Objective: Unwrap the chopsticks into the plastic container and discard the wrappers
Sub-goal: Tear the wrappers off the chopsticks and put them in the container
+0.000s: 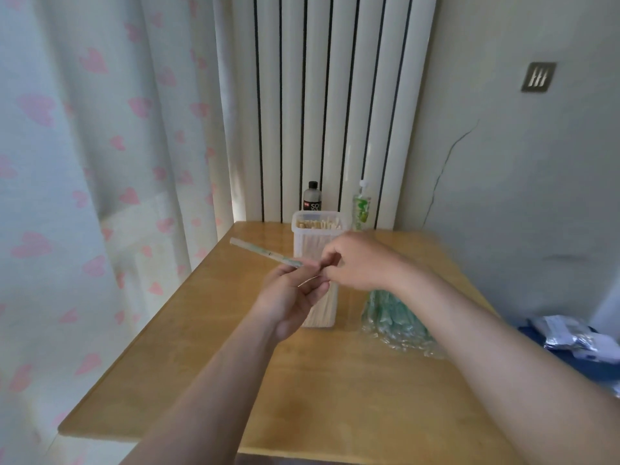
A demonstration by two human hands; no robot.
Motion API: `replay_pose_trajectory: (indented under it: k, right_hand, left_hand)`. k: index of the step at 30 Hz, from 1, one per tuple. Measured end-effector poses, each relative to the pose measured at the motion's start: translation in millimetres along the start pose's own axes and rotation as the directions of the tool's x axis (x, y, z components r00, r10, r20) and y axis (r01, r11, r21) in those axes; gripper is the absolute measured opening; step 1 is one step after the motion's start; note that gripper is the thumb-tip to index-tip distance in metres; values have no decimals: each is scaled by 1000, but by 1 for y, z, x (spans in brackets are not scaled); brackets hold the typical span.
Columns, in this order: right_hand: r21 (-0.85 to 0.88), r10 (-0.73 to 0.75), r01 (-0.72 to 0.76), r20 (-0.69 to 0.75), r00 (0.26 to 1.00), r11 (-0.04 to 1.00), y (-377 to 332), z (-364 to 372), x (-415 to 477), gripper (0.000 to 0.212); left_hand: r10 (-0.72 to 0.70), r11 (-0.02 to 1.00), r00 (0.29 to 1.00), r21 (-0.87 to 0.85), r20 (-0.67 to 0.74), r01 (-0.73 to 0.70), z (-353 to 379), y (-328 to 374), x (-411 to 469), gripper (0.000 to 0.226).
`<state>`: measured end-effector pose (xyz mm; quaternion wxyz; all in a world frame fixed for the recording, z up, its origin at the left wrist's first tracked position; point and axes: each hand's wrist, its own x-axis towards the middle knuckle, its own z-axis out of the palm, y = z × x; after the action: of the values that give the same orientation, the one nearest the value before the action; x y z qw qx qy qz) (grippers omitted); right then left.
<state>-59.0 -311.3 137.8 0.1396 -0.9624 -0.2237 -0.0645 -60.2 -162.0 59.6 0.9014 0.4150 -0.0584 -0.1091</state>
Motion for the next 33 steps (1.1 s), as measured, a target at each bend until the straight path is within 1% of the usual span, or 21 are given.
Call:
replay_pose_trajectory:
  k: [3,5,7,8,9,10,11,12,13,14,15,16,17,19,21,22,24,26,27,30,33]
  right_hand:
    - [-5,44,-44,18,999,999,7,-3,-12,13]
    - [-26,64,-64,-5,998,998,14,-6,-20,17]
    - [-96,77,-81,-45,996,992,26,-9,-27,16]
    - [-137,89,-96,-56,994,986,32,-11,-30,15]
    - [-169,102,-112,-63,993,979,39,-14,-33,16]
    - [-192,113,-124,-67,991,974,44,-17,-36,18]
    - [-208,116,-128,-68,991,970,49,-19,-40,22]
    - [-215,112,-123,-64,992,969,52,-21,-44,25]
    - [-205,102,-113,-63,993,972,54,-23,-47,28]
    - [-186,92,-103,-63,994,977,56,-25,-51,29]
    - [-164,87,-97,-65,994,982,56,-26,-56,27]
    - [-148,85,-95,-71,994,984,57,-28,-60,22]
    - [-136,84,-94,-81,993,986,59,-29,-63,20]
    - [-135,75,-88,-96,993,987,64,-32,-69,20]
    - [-129,73,-88,-117,990,988,71,-33,-73,22]
    - [-100,77,-92,-149,986,991,75,-33,-75,27]
    - [13,143,-145,-302,943,989,91,-33,-81,38]
    - [143,269,-228,-486,832,963,113,-26,-89,39]
    - [215,347,-273,-525,777,938,126,-18,-94,38]
    - [347,561,-445,-416,716,825,161,21,-108,34]
    - [375,680,-580,-242,692,723,190,63,-122,33]
  left_hand:
    - [-1,997,1000,83,-26,3,14,-10,-5,10]
    - [-53,982,995,178,-89,69,21,-15,-7,5]
    - [-176,901,980,387,-92,198,26,-15,-14,21]
    - [-231,832,972,507,-52,225,31,-15,-21,21]
    - [-242,777,970,598,-2,195,37,-14,-27,18]
    - [-185,745,982,658,47,109,44,-13,-31,16]
    - [-60,707,995,707,85,-18,54,-11,-34,15]
    - [103,617,988,772,115,-154,62,-10,-34,14]
    - [243,469,957,844,160,-260,70,-7,-31,11]
    - [307,286,924,903,229,-319,76,-7,-28,9]
    - [292,96,913,941,285,-325,82,-7,-26,15]
    - [232,-47,926,954,300,-297,83,-11,-23,24]
    - [171,-121,943,956,285,-267,83,-16,-20,30]
    - [135,-184,948,947,288,-262,83,-26,-16,27]
    - [182,-201,925,934,332,-296,86,-34,-9,17]
    - [201,-175,925,941,322,-289,87,-37,-5,14]
    - [195,-48,953,972,233,-229,94,-43,4,11]
    - [168,117,979,984,113,-134,99,-49,15,18]
    - [159,187,986,979,53,-83,100,-53,22,21]
    - [130,321,987,946,-92,46,99,-66,52,22]
    - [149,293,977,951,-152,104,99,-79,83,20]
